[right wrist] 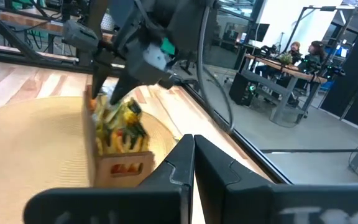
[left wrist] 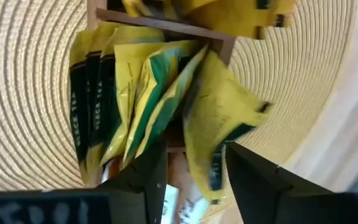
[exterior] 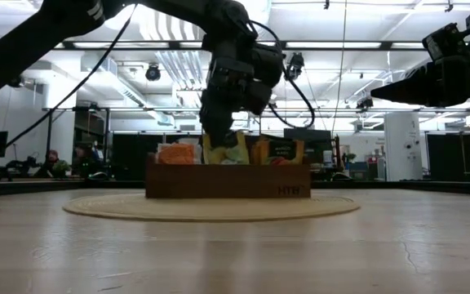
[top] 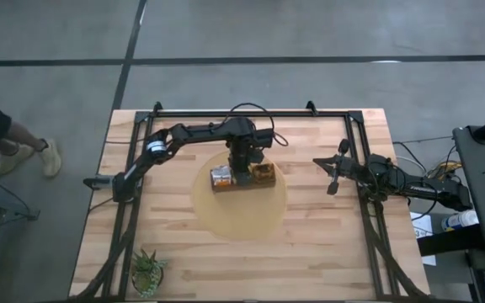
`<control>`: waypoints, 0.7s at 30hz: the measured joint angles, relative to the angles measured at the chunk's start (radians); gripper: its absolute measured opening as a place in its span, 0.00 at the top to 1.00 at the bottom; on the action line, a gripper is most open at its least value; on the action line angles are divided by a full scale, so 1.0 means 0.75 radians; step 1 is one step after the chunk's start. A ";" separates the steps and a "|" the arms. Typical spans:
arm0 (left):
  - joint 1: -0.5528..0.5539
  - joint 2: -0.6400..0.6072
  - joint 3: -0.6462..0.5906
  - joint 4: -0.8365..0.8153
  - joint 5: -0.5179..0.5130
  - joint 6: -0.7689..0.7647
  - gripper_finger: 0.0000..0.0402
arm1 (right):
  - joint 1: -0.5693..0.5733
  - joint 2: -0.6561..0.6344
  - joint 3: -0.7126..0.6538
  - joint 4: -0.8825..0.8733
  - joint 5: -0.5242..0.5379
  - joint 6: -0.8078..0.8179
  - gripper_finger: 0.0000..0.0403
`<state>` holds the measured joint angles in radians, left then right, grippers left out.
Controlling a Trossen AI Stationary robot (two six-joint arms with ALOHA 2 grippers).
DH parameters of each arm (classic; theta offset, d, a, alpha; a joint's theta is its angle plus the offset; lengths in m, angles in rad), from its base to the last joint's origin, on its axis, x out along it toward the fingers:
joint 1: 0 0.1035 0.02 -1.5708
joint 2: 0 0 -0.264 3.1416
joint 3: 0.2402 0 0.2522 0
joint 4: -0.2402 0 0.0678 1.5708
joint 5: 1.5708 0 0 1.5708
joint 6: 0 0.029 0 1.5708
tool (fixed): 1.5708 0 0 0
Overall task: Pick & Place Tea
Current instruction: Put the yellow tea bag into the wooden organizer
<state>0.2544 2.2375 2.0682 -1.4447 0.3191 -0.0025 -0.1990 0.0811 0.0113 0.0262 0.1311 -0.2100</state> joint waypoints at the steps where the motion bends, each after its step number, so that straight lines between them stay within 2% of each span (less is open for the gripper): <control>1: -0.001 -0.010 0.003 0.000 -0.026 0.006 0.61 | 0.000 0.000 0.000 0.000 0.000 0.000 0.98; 9: -0.008 -0.053 0.060 0.000 -0.089 0.011 0.61 | 0.000 0.000 0.000 0.000 0.000 0.000 0.98; 12: -0.011 -0.054 0.100 -0.020 -0.164 0.023 0.61 | 0.000 0.001 0.000 0.000 0.000 0.000 0.98; 14: -0.013 -0.055 0.132 -0.044 -0.274 0.050 0.61 | 0.000 0.000 0.000 0.000 0.000 0.000 0.98; 19: -0.012 -0.055 0.195 -0.065 -0.668 0.137 0.61 | 0.000 0.000 0.000 0.000 0.000 0.000 0.98; 21: 0.001 -0.057 0.203 -0.034 -0.727 0.144 0.61 | 0.000 0.000 0.000 0.000 0.000 0.000 0.98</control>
<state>0.2555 2.1945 2.2206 -1.4705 -0.2262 0.1051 -0.1992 0.0811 0.0113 0.0265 0.1314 -0.2100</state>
